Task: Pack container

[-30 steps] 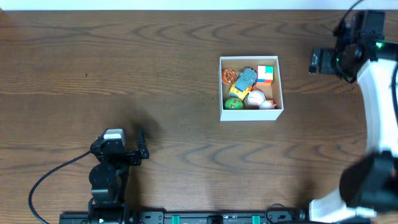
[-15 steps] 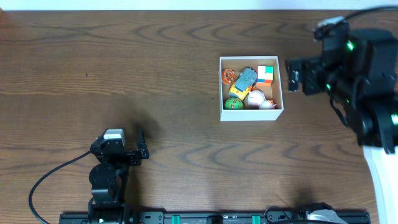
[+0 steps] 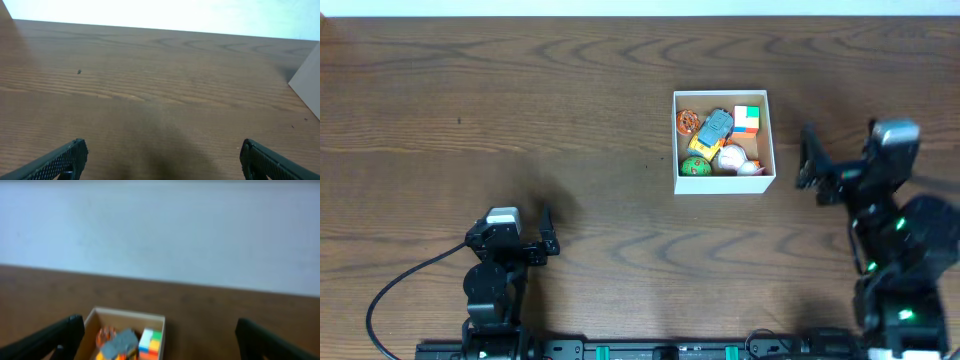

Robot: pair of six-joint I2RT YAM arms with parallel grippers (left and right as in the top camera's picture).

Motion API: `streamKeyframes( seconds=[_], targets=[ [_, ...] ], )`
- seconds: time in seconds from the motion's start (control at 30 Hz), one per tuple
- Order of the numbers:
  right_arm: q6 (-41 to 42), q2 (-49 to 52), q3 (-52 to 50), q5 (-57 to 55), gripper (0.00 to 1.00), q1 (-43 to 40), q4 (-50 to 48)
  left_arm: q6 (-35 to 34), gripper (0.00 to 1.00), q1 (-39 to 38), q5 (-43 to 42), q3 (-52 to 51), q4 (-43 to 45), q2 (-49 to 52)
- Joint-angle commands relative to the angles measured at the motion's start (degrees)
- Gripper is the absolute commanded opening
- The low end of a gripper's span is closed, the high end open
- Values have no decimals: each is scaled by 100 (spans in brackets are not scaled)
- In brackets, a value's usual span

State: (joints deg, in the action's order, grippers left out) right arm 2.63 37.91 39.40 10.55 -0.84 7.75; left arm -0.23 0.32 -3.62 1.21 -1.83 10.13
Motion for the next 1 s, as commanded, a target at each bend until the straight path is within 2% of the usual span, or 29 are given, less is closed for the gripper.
streamKeyframes(
  seconds=[0.0,0.23,0.43,0.77,0.97],
  targets=[
    [46,-474,-977,151,99,-70,-597,-50,98,31,24,-98,-201,26],
    [-264,-1311,-2756,151,99,-70,-2463,-50,98,31,24,-98,-201,26],
    [-271,-1943,-3713,151,99,-70,-2990,-50,98,31,24,-98,-201,26],
    [-315,-2782,-3908,151,99,-70,-2583,-50,98,31,24,-98,-201,26],
    [-310,-3484,-3908,151,99,-70,-1648,-50,98,31,24,-98,-201,26]
  ],
)
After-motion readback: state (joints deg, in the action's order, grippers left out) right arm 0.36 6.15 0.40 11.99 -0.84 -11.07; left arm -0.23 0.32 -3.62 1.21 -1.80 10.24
